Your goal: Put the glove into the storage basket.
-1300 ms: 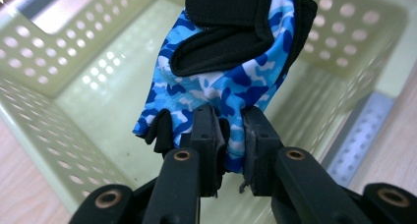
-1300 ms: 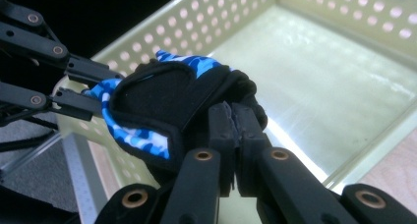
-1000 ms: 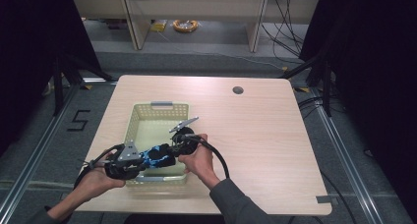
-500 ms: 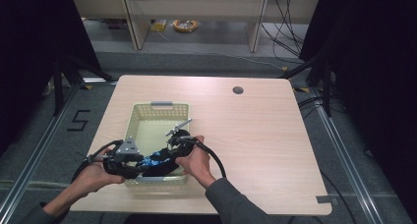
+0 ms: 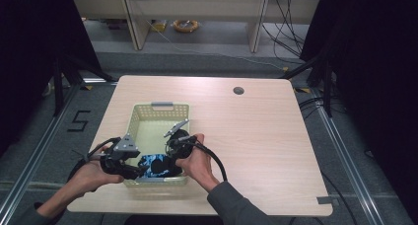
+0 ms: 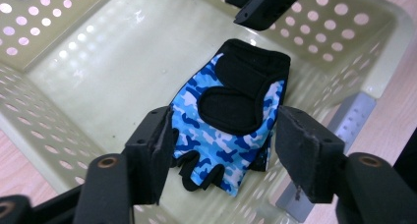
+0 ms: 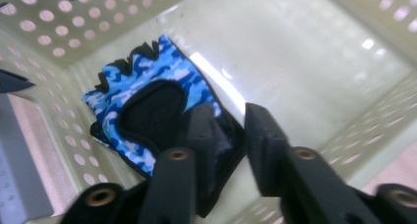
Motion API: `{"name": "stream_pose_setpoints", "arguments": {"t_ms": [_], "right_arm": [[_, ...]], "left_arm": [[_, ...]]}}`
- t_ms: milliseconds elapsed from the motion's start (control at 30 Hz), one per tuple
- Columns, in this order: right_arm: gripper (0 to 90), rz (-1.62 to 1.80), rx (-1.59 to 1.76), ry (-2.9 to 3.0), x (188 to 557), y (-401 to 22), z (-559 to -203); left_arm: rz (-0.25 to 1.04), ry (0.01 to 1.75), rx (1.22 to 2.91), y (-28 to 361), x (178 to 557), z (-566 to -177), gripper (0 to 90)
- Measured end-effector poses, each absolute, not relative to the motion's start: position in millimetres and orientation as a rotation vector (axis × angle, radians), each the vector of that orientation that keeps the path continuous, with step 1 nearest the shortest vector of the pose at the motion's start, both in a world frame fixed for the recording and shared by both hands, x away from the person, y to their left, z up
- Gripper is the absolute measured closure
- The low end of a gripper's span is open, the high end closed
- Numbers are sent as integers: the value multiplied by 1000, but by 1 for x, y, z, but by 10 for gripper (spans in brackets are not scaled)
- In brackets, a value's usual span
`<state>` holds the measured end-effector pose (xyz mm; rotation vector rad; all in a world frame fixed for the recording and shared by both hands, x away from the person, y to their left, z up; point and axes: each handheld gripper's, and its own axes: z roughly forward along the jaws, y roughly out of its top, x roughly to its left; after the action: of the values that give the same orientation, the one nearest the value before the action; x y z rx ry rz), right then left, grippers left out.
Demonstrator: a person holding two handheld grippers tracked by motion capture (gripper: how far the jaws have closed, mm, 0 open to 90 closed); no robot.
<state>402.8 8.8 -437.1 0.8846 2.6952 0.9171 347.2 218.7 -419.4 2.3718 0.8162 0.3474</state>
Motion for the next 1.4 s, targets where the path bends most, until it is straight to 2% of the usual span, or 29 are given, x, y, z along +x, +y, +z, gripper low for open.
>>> {"name": "stream_pose_setpoints", "arguments": {"t_ms": [200, 400, 667, 1067, 1400], "right_arm": [[618, 993, 895, 2655, 397, 7, -422], [545, 977, 773, 2595, 396, -3, -414], [450, 1087, 807, 2560, 391, -27, -407], [410, 1204, 933, 2481, 380, -78, -399], [376, 1278, 970, 2408, 369, -111, -402]], "left_arm": [[387, 840, 2318, 213, 343, -418, 336], [380, 837, 2263, 211, 336, -411, 295], [371, 808, 2190, 203, 326, -409, 261], [375, 799, 2142, 187, 317, -408, 247], [330, 767, 2094, 174, 309, -407, 247]]}}
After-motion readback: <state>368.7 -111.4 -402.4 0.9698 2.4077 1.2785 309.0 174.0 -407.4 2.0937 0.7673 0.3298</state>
